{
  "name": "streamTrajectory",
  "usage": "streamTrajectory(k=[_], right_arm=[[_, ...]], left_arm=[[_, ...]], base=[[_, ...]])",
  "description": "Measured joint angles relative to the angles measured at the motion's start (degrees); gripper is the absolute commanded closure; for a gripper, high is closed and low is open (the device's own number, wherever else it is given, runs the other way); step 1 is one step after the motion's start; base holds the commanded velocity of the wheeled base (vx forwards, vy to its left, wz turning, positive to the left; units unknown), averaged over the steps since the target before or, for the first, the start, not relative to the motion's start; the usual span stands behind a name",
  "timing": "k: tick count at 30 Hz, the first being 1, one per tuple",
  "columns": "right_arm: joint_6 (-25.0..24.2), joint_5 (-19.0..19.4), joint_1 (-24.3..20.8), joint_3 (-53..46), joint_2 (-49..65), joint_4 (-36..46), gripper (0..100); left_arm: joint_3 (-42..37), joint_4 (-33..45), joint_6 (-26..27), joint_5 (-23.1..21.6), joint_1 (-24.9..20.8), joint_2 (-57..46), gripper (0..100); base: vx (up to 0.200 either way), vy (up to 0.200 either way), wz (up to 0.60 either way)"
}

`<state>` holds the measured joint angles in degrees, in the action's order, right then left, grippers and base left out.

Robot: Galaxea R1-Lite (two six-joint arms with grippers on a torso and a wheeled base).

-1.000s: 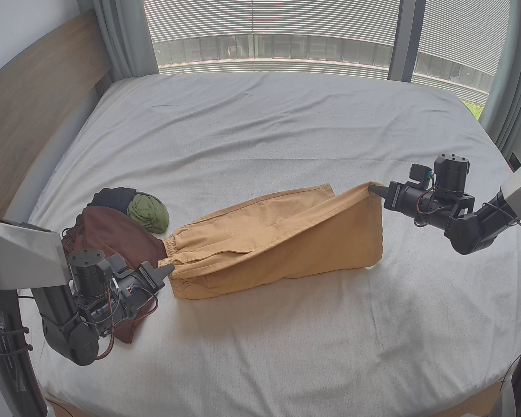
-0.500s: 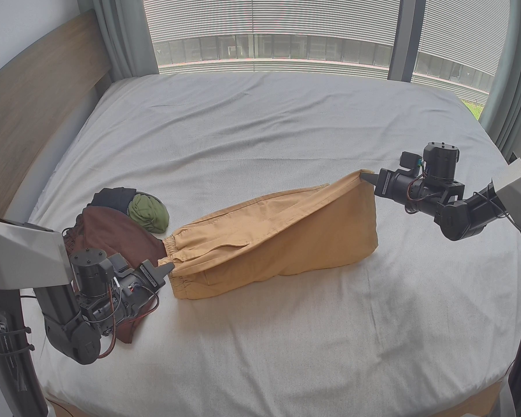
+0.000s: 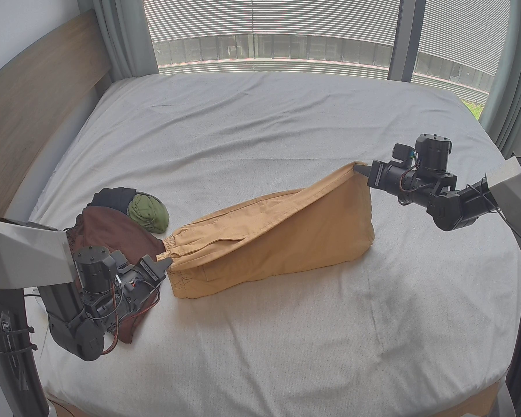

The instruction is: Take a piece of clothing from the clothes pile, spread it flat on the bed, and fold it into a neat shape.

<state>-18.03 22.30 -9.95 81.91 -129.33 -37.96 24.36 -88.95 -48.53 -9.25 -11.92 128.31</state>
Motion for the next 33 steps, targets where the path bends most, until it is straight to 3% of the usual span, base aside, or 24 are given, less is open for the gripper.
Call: streamTrajectory(k=[17, 33], right_arm=[[0.5, -1.9, -0.6, 9.7, -7.5, 3.1, 100], [0.5, -3.2, -0.9, 17.4, -13.6, 3.7, 100]], left_arm=[[4.2, 0.0, -1.5, 4.5, 0.2, 3.0, 100], [7.2, 0.0, -1.6, 5.4, 1.0, 5.9, 100]], base=[[0.0, 0.0, 0.0], [0.0, 0.0, 0.0]])
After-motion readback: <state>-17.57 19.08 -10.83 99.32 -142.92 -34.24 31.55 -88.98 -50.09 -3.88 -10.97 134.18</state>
